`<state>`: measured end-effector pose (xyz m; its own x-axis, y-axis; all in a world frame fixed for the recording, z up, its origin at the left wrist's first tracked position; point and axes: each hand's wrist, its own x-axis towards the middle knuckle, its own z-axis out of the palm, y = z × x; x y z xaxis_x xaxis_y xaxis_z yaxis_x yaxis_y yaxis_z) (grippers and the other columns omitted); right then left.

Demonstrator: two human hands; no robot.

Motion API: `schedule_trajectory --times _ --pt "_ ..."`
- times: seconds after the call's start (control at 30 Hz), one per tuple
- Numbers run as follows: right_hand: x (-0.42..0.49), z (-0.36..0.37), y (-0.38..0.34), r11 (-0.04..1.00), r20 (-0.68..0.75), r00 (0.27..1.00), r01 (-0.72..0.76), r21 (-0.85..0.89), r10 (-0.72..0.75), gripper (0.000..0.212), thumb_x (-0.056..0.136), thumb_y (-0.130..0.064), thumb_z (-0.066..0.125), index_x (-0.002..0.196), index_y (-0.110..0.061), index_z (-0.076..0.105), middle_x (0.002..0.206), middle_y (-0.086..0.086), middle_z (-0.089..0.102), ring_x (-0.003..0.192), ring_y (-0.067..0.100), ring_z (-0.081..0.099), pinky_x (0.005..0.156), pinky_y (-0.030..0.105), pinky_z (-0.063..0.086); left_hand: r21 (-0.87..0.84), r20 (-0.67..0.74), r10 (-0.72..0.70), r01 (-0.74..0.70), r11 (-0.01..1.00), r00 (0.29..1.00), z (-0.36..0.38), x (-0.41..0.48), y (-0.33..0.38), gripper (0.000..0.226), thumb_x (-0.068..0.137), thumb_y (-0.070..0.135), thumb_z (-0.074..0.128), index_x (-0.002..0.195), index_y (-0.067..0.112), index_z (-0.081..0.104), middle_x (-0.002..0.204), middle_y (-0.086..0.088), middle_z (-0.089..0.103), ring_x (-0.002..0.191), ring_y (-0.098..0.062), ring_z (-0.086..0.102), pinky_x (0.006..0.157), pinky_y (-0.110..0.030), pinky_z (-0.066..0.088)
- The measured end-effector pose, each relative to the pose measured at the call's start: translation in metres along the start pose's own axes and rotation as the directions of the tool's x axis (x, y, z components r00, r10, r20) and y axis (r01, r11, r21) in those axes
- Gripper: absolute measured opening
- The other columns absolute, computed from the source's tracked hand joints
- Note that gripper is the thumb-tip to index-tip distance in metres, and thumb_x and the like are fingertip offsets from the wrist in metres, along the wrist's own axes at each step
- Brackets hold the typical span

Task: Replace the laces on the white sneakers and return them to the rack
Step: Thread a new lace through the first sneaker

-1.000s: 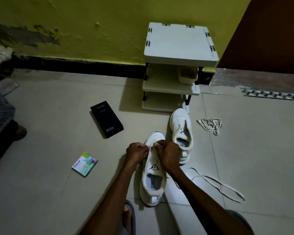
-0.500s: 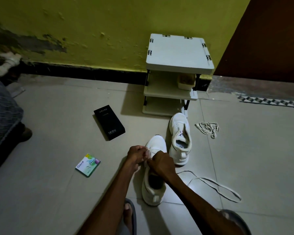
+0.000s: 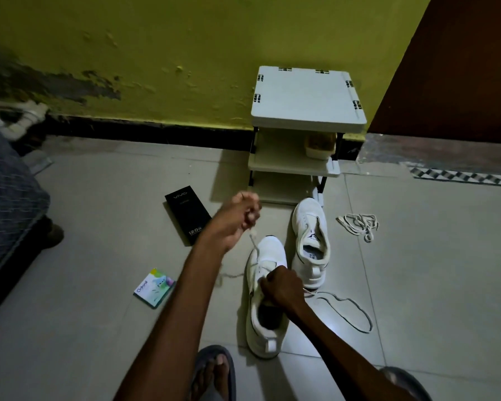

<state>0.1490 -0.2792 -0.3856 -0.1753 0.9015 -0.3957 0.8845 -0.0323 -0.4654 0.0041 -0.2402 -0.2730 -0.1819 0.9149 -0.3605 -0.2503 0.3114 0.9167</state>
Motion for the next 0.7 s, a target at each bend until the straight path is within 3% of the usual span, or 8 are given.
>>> schedule_trajectory --times 0.07,0.1,0.17,0.27,0.33,0.47,0.57,0.7 --pt "0.001 0.004 0.002 1.0 -0.008 1.0 -0.004 0.01 0.005 0.036 0.088 -0.037 0.056 0.062 -0.015 0.045 0.072 0.008 0.059 0.083 0.028 0.065 0.061 0.025 0.035 0.704 -0.134 -0.022 0.111 0.702 0.991 0.004 0.013 -0.047 0.02 0.1 0.014 0.037 0.105 0.008 0.056 0.1 -0.018 0.062 0.089 -0.028 0.062 0.071 -0.032 0.046" --pt "0.002 0.005 0.003 1.0 -0.018 1.0 -0.001 0.011 0.002 0.033 0.088 -0.038 0.056 0.066 -0.013 0.051 0.077 0.01 0.063 0.084 0.029 0.066 0.062 0.025 0.035 0.856 -0.171 -0.06 0.178 0.485 0.984 0.002 0.015 -0.068 0.029 0.1 0.022 0.037 0.119 0.007 0.053 0.118 -0.02 0.06 0.108 -0.034 0.059 0.085 -0.036 0.045" --pt "0.001 0.006 0.003 0.999 -0.043 0.999 0.025 -0.02 -0.026 0.033 0.091 -0.04 0.054 0.08 -0.01 0.064 0.088 0.012 0.069 0.088 0.028 0.066 0.063 0.025 0.036 0.93 -0.174 -0.184 0.223 0.294 0.967 -0.003 0.013 -0.102 0.049 0.102 0.044 0.035 0.134 0.01 0.048 0.136 -0.017 0.054 0.122 -0.035 0.053 0.097 -0.038 0.042" --pt "0.001 0.007 0.003 0.997 -0.059 0.997 0.051 -0.055 -0.054 0.037 0.092 -0.04 0.053 0.089 -0.006 0.068 0.089 0.012 0.07 0.088 0.028 0.067 0.064 0.025 0.037 0.91 -0.128 -0.204 0.197 0.366 0.971 -0.008 0.011 -0.125 0.055 0.101 0.051 0.034 0.126 0.01 0.06 0.13 -0.015 0.06 0.115 -0.031 0.057 0.094 -0.035 0.046" --pt "0.001 0.009 0.004 0.998 -0.056 0.997 0.059 -0.035 -0.061 0.034 0.092 -0.038 0.053 0.08 -0.008 0.063 0.078 0.01 0.065 0.085 0.028 0.066 0.061 0.026 0.038 0.799 -0.117 -0.152 0.184 0.573 0.981 -0.009 0.012 -0.119 0.042 0.101 0.038 0.041 0.101 0.008 0.07 0.114 -0.022 0.066 0.093 -0.03 0.061 0.081 -0.034 0.046" --pt "0.001 0.008 0.005 0.997 -0.017 0.997 0.069 -0.046 -0.069 0.034 0.092 -0.036 0.053 0.07 -0.01 0.046 0.063 0.002 0.042 0.084 0.028 0.062 0.054 0.028 0.027 0.032 -0.131 0.045 -0.042 0.999 0.99 -0.003 0.002 -0.06 0.032 0.096 0.025 0.052 0.068 0.011 0.056 0.062 -0.009 0.055 0.056 -0.017 0.044 0.056 -0.039 0.037" --pt "0.003 0.006 0.003 0.998 0.008 0.999 0.053 -0.02 -0.053 0.035 0.09 -0.035 0.055 0.068 -0.011 0.043 0.07 0.006 0.048 0.077 0.026 0.058 0.057 0.026 0.031 -0.485 -0.084 0.255 -0.263 0.834 0.963 0.002 -0.025 0.026 0.029 0.093 0.029 0.053 0.07 0.012 0.049 0.063 -0.001 0.051 0.061 -0.014 0.048 0.06 -0.024 0.042" --pt "0.004 0.004 0.002 0.999 0.015 0.999 0.035 -0.015 -0.034 0.037 0.089 -0.033 0.057 0.062 -0.014 0.041 0.066 0.003 0.047 0.07 0.021 0.052 0.061 0.025 0.033 -0.374 -0.007 0.398 -0.372 0.85 0.917 0.002 -0.047 0.088 0.039 0.094 0.033 0.051 0.06 0.017 0.041 0.054 0.003 0.037 0.049 -0.011 0.034 0.051 -0.023 0.033"
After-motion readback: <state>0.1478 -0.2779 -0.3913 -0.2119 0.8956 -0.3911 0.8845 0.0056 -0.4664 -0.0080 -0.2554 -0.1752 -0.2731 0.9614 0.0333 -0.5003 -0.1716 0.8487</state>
